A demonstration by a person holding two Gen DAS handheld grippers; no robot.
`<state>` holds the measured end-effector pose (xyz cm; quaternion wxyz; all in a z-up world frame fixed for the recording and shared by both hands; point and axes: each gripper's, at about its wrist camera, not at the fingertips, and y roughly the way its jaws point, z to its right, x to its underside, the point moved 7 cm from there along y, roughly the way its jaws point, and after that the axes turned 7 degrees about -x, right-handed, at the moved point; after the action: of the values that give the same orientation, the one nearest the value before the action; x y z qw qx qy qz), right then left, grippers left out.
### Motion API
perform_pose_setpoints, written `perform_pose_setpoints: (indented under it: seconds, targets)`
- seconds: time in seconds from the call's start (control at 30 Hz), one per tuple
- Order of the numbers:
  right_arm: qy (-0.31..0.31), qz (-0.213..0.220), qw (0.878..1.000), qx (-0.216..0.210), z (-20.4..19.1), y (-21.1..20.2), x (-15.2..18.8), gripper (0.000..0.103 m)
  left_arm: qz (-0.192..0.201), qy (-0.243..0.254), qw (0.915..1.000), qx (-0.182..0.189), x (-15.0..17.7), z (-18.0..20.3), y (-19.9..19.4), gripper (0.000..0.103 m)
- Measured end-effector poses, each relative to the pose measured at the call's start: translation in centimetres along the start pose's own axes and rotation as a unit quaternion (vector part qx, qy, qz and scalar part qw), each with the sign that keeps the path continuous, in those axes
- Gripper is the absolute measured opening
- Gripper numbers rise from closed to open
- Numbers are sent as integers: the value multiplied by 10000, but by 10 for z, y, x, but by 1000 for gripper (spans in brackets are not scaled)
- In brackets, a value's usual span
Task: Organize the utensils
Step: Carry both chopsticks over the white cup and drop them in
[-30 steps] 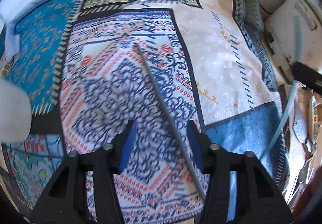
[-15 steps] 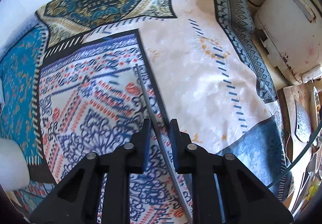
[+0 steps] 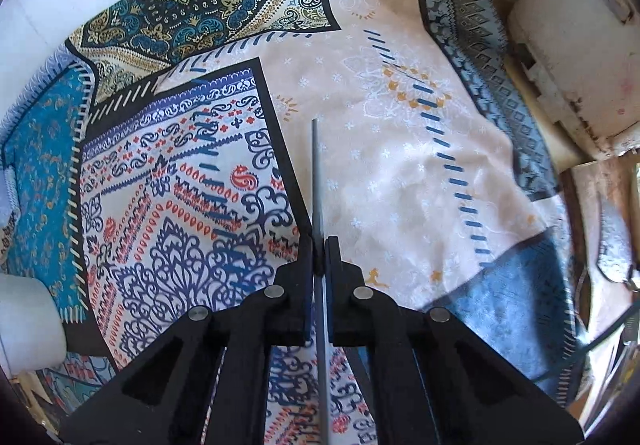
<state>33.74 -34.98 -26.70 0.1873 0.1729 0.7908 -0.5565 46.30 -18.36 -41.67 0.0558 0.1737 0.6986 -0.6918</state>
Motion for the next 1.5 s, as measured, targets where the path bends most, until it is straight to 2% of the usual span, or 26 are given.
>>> perform_pose_setpoints:
  seconds: [0.23, 0.5, 0.6, 1.03, 1.27, 1.5]
  targets:
    - [-103, 213, 9997, -77, -20, -13, -10, 6, 568, -76, 9982, 157, 8, -22, -58, 3]
    - [-397, 471, 9980, -137, -57, -23, -27, 6, 1415, -486, 9885, 215, 21, -55, -136, 3]
    - [-534, 570, 9968, -192, -74, -27, -34, 6, 1674, -659, 9834, 240, 24, -74, -160, 3]
    - [-1163, 998, 9863, -614, -174, -38, -64, 6, 2708, -1020, 9571, -148, 35, -154, -254, 3]
    - [-1463, 1130, 9781, -955, -233, -35, -70, 6, 3111, -1108, 9431, -387, 48, -201, -300, 3]
    - [-1682, 1152, 9706, -1278, -283, -24, -70, 6, 3354, -1212, 9327, -536, 57, -239, -325, 3]
